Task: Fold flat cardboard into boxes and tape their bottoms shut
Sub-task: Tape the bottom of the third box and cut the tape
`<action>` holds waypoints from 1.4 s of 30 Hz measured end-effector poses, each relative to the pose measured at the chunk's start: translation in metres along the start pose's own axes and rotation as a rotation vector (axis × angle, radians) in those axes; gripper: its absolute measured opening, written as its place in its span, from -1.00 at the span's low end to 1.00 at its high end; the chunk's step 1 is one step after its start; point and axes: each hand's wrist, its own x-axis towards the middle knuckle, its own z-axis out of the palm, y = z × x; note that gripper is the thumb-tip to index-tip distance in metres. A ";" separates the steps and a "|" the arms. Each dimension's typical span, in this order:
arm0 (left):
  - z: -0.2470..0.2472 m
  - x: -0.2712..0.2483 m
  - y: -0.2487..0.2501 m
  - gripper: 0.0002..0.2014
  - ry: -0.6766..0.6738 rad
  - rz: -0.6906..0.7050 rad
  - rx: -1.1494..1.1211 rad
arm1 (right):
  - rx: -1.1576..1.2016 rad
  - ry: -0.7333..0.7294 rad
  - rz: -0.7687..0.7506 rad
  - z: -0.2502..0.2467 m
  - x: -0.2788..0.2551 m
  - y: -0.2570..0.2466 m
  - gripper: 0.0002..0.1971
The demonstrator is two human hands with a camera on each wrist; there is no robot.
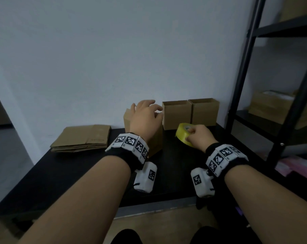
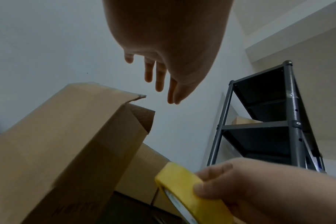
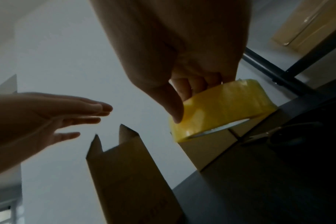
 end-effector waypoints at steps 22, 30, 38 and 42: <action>0.012 0.009 0.029 -0.82 -0.076 -0.042 -0.111 | 0.528 0.015 -0.179 -0.008 -0.019 -0.011 -0.61; 0.010 0.014 0.032 -0.78 -0.081 -0.046 -0.034 | 0.419 0.064 -0.271 -0.007 -0.019 -0.009 -0.63; 0.009 0.015 0.025 -0.83 -0.070 -0.073 -0.145 | 0.385 0.092 -0.293 0.001 -0.013 -0.003 -0.68; 0.006 0.018 0.028 -0.84 -0.113 -0.005 -0.121 | 0.415 0.109 -0.251 0.004 -0.011 0.003 -0.65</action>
